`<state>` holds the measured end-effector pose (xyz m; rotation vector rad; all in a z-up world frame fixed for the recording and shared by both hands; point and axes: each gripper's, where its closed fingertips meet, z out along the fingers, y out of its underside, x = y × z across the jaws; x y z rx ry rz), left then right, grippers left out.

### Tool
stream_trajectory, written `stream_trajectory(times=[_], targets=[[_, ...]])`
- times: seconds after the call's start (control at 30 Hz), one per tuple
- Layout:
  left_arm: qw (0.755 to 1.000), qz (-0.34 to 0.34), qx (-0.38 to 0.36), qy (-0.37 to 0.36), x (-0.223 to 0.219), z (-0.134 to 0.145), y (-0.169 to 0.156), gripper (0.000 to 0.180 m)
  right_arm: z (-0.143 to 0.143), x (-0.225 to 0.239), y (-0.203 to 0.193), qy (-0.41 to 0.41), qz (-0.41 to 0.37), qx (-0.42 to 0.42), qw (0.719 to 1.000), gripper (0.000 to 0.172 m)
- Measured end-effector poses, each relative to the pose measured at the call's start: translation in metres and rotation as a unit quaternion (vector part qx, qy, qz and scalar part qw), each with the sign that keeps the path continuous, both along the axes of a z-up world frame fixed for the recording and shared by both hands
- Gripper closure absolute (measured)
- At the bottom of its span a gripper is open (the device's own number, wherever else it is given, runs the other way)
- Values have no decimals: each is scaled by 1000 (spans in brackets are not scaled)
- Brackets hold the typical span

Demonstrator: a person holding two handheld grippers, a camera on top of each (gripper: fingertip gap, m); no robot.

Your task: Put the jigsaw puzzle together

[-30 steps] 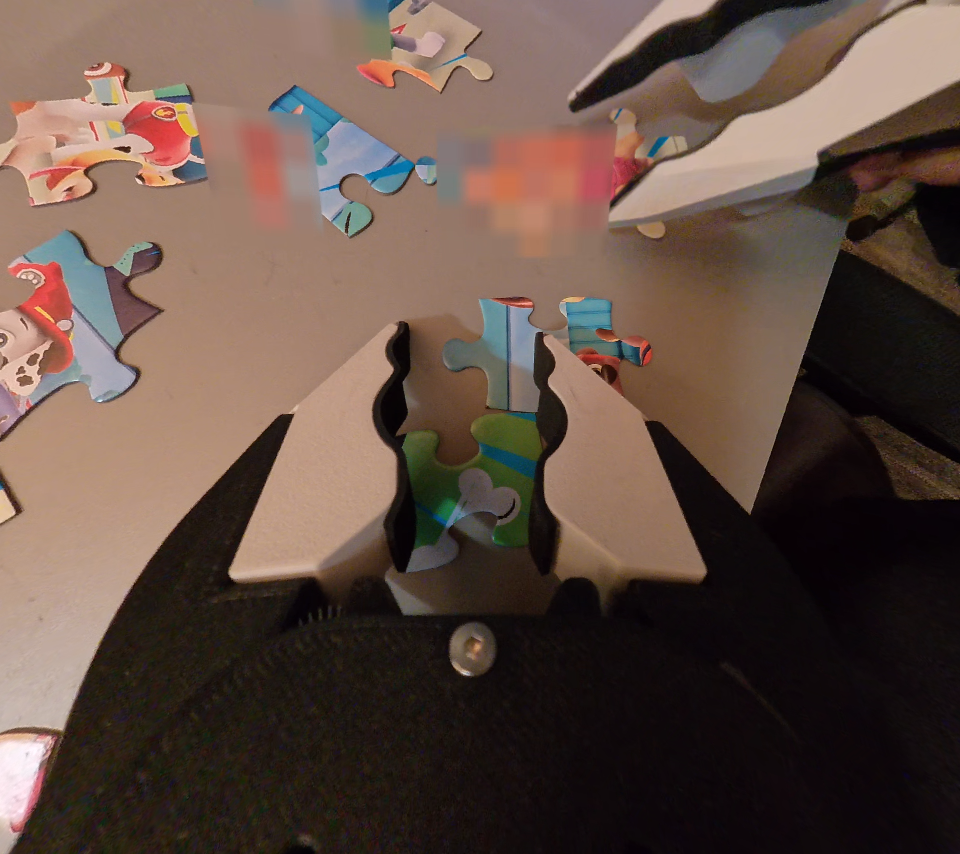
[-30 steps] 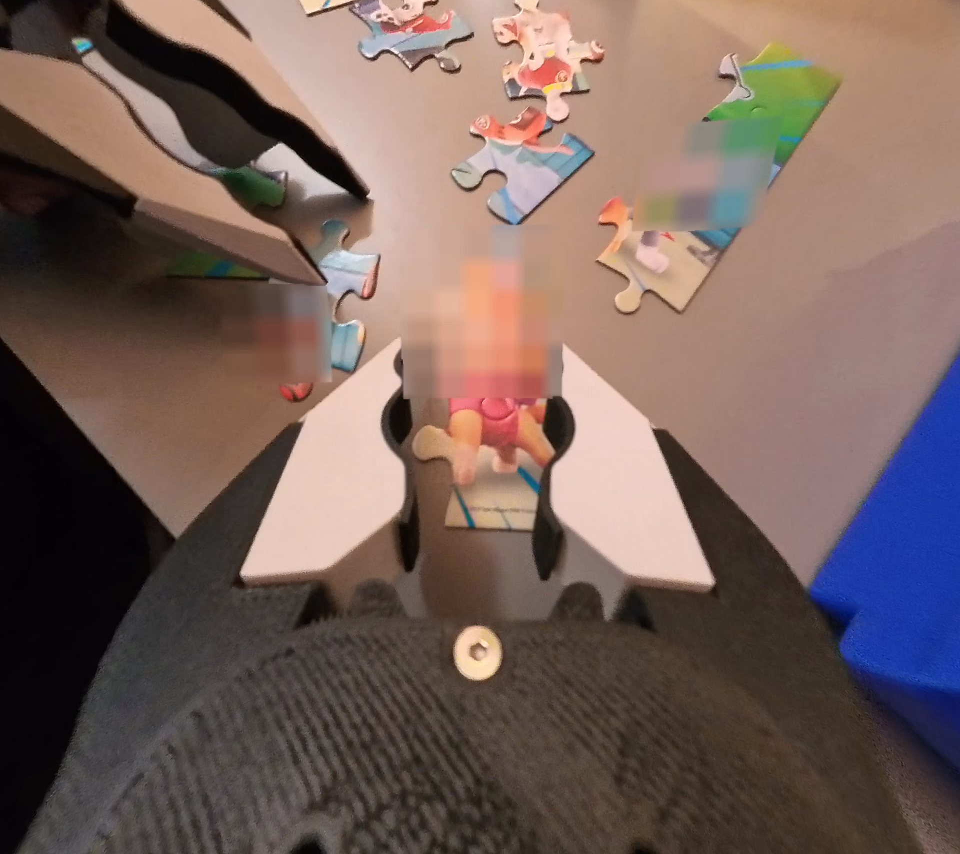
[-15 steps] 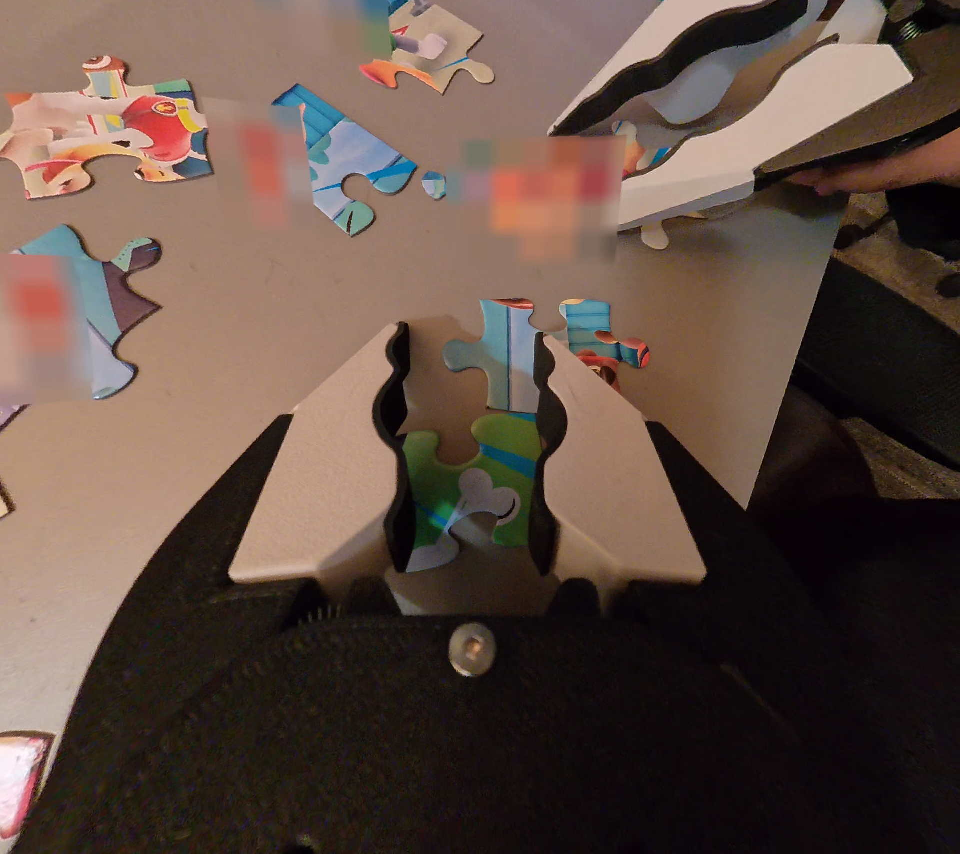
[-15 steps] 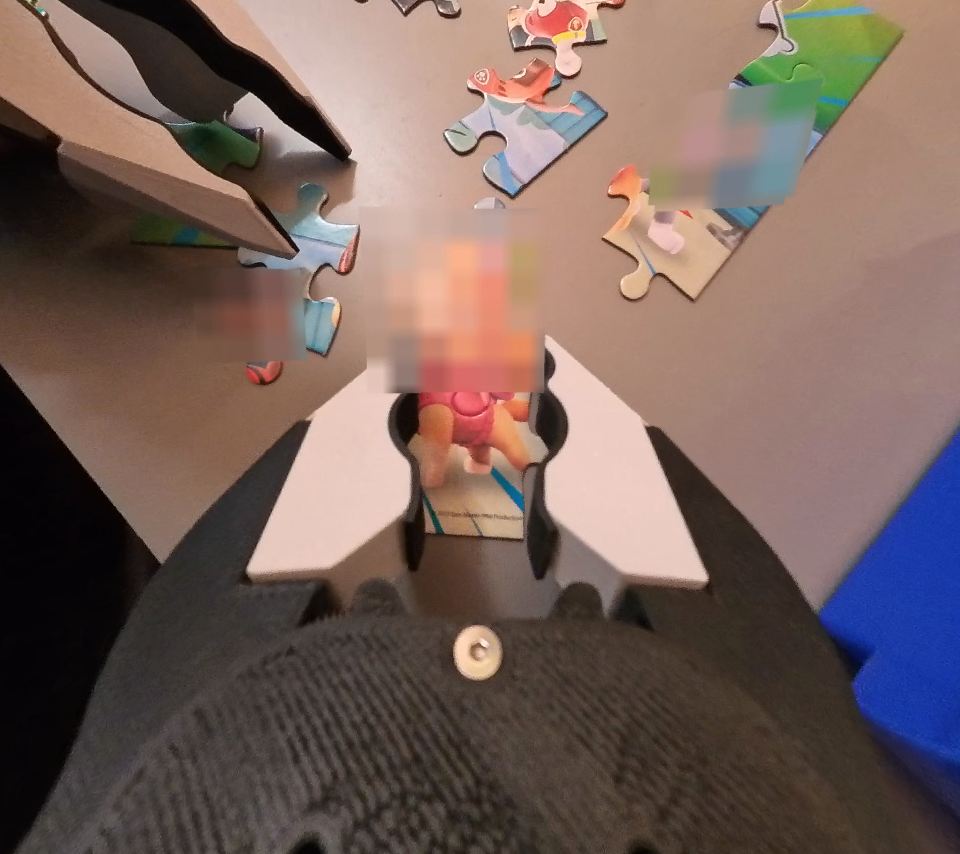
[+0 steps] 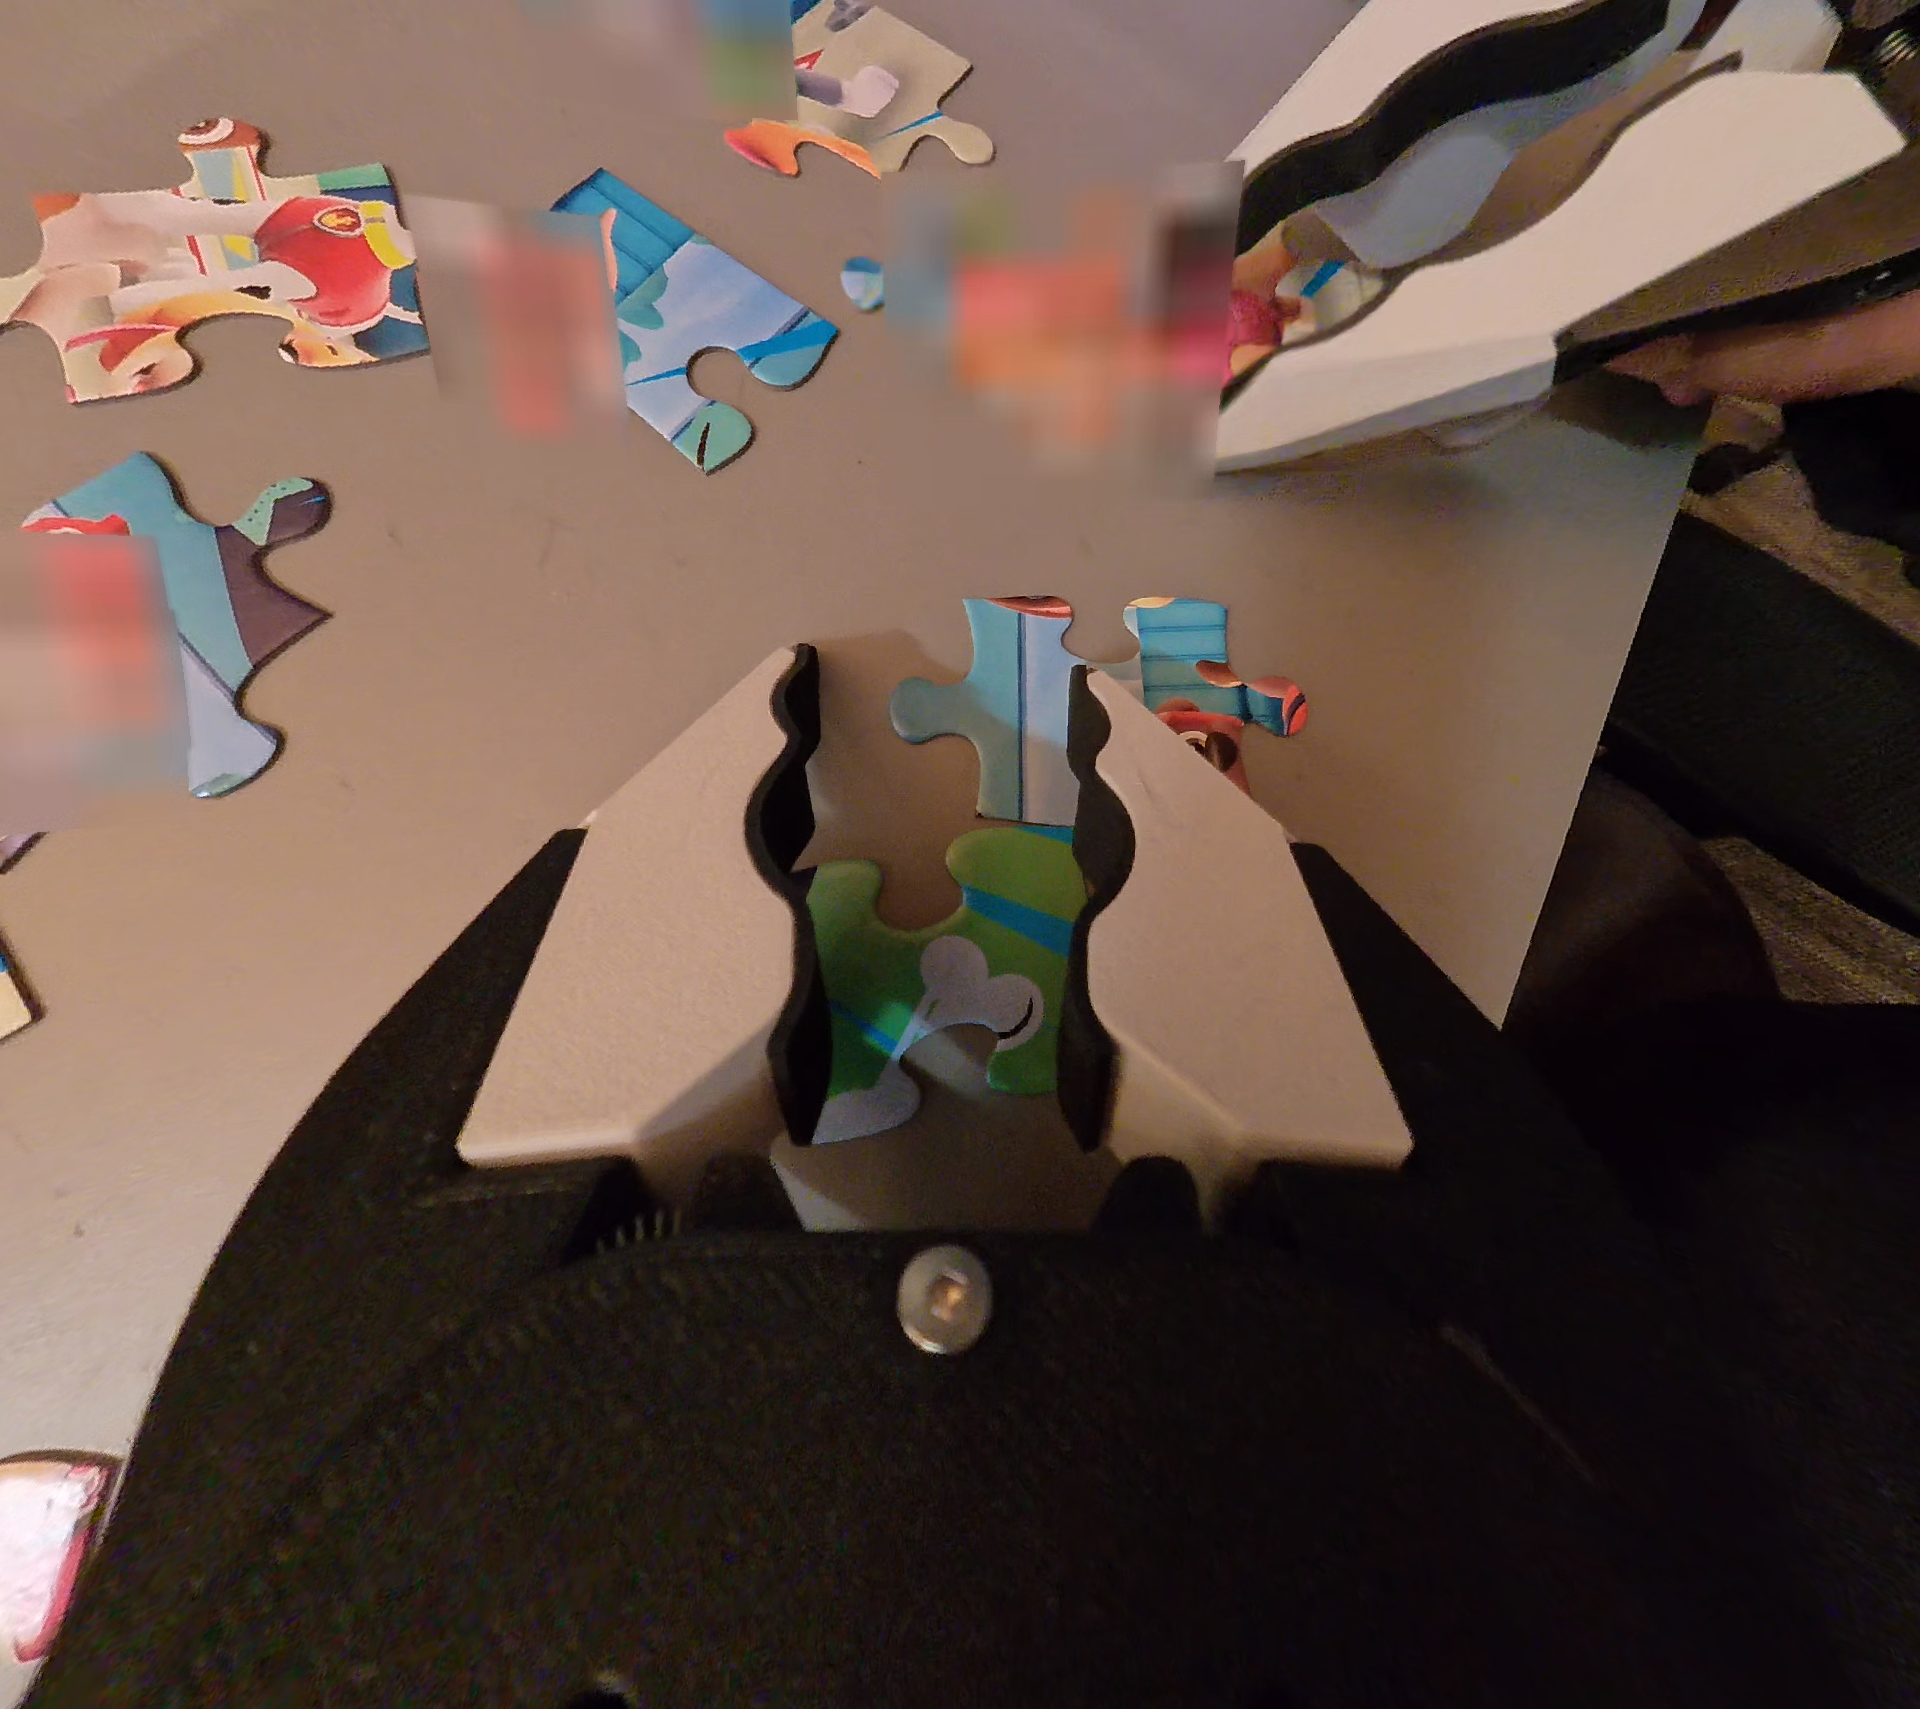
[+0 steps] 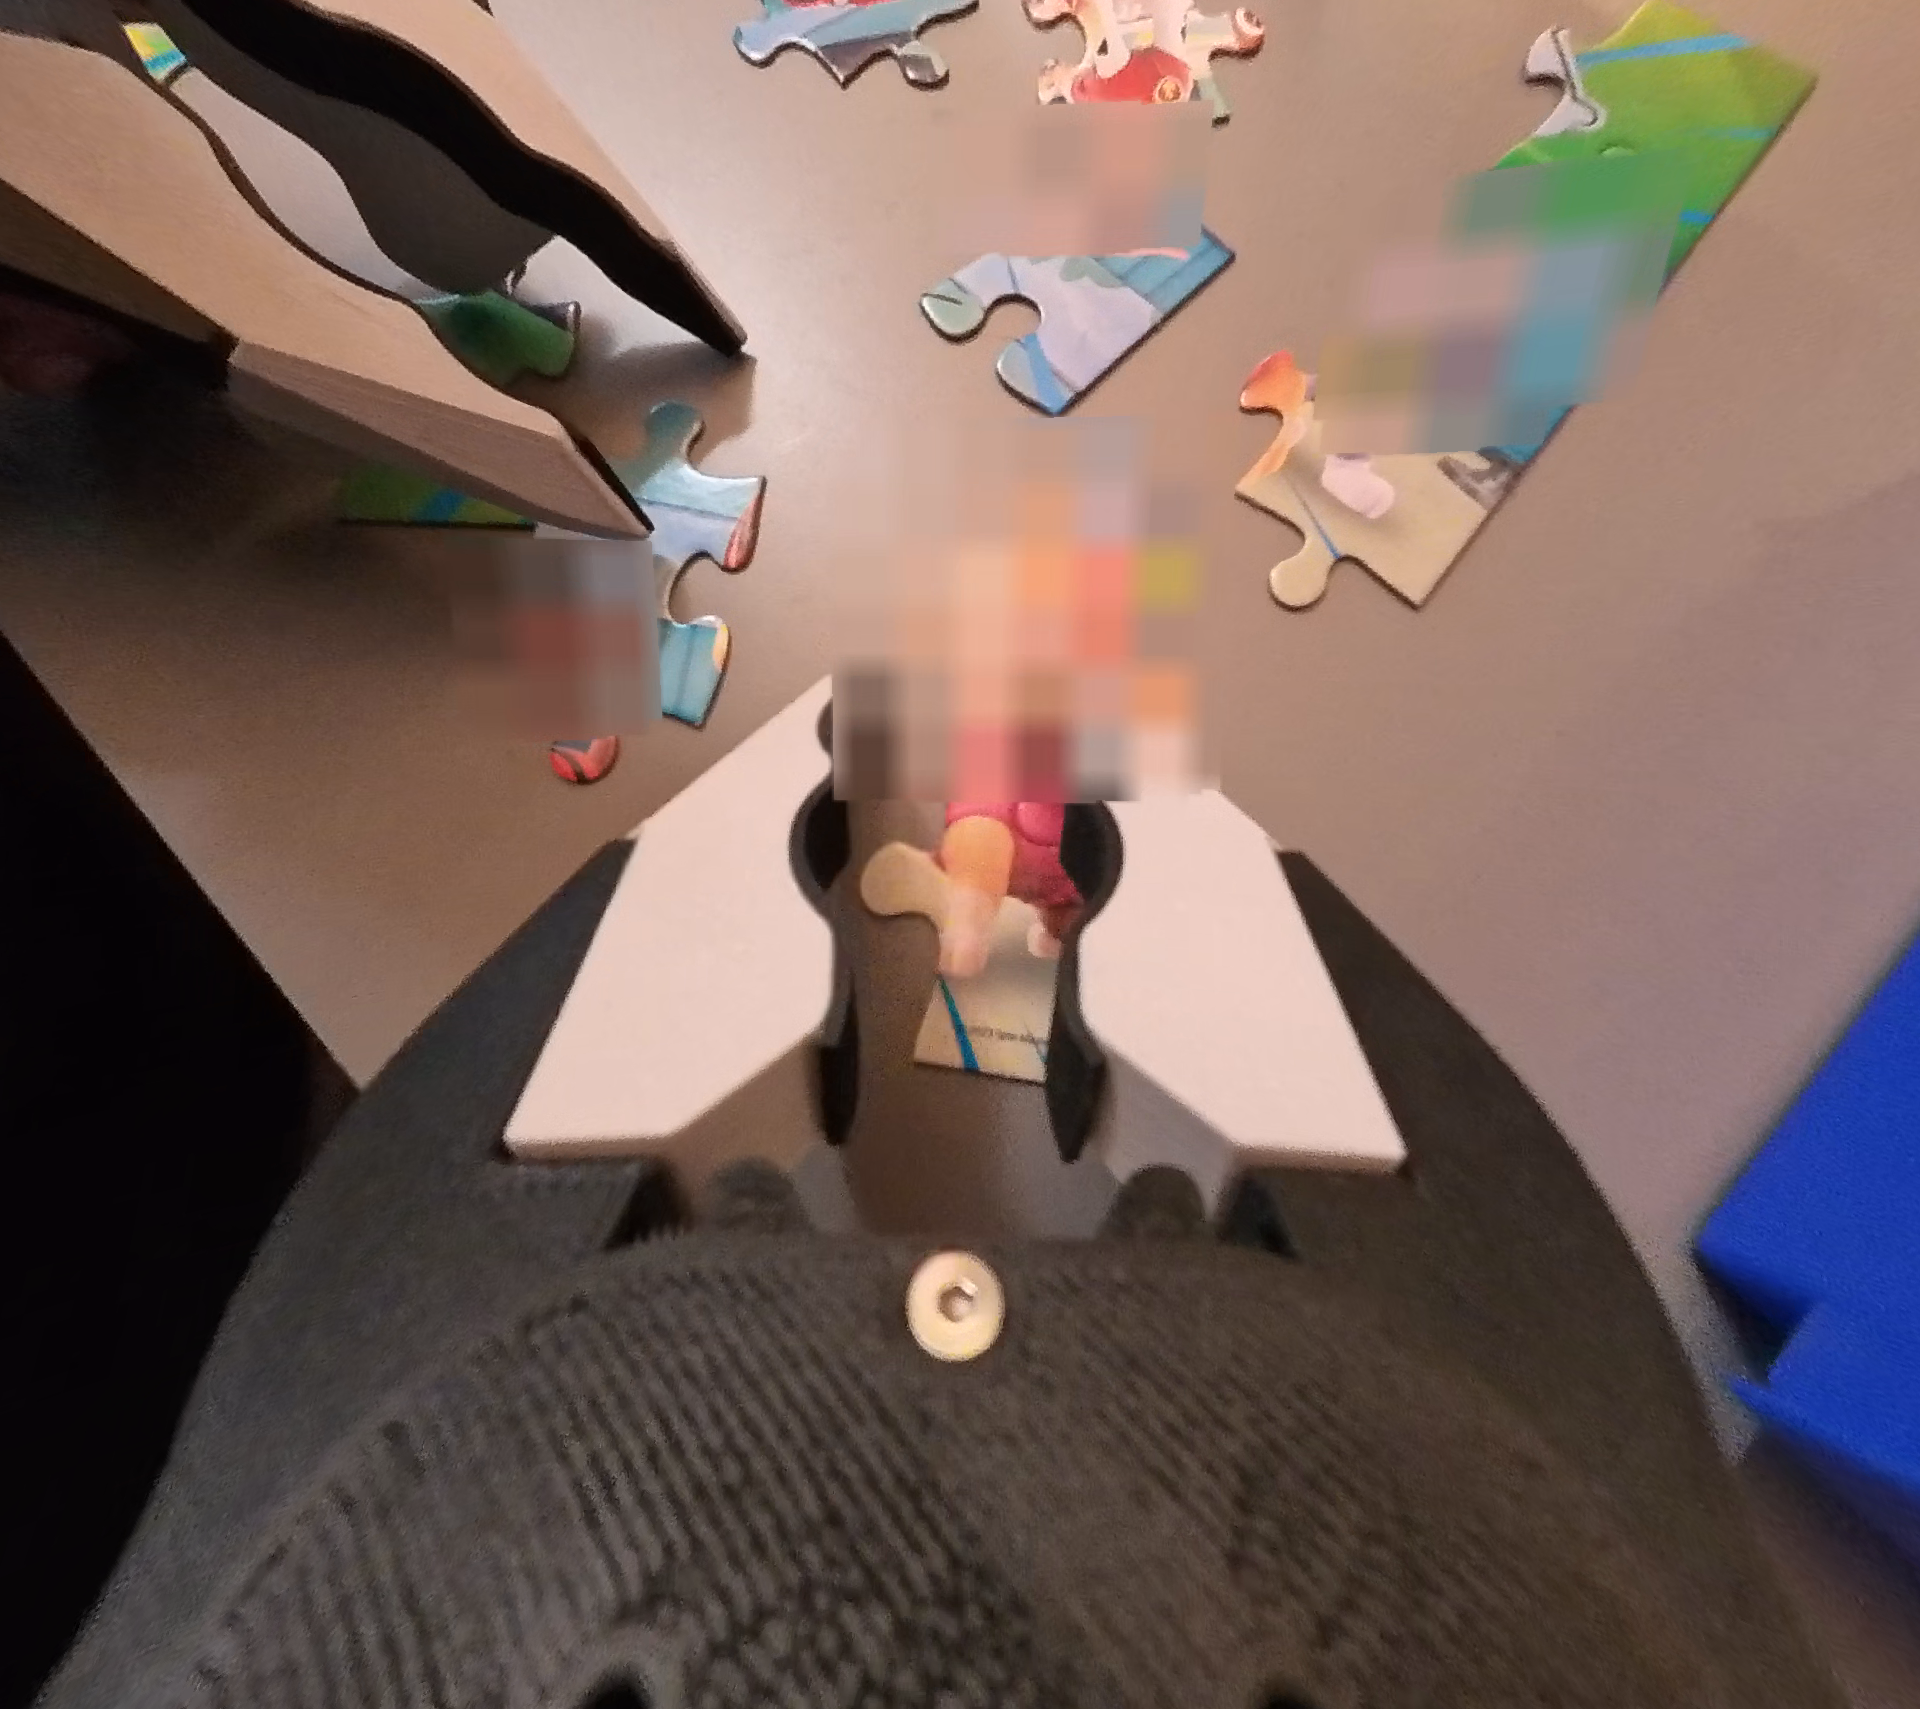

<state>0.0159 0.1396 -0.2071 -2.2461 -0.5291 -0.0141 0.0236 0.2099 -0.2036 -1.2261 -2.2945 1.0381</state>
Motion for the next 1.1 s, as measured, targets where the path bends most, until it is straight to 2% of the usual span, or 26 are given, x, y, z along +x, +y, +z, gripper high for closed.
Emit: stream_trajectory(times=[0.13,0.27,0.43,0.5,0.6,1.1], targets=[[1000,0,0,-1,0,0,0,134,1,0,1,2,-3,9,1000,133],[1000,0,0,0,0,0,0,134,10,-14,11,26,-25,2,999,118],[1000,-1,2,-4,0,0,0,134,-4,-17,3,-1,15,13,1000,115],[1000,-1,3,-5,0,0,0,134,-5,-11,-4,3,45,24,999,118],[1000,-1,4,-5,0,0,0,134,-5,2,-11,-9,75,34,997,131],[1000,-1,2,-2,0,0,0,134,-3,10,-19,-11,91,41,995,134]])
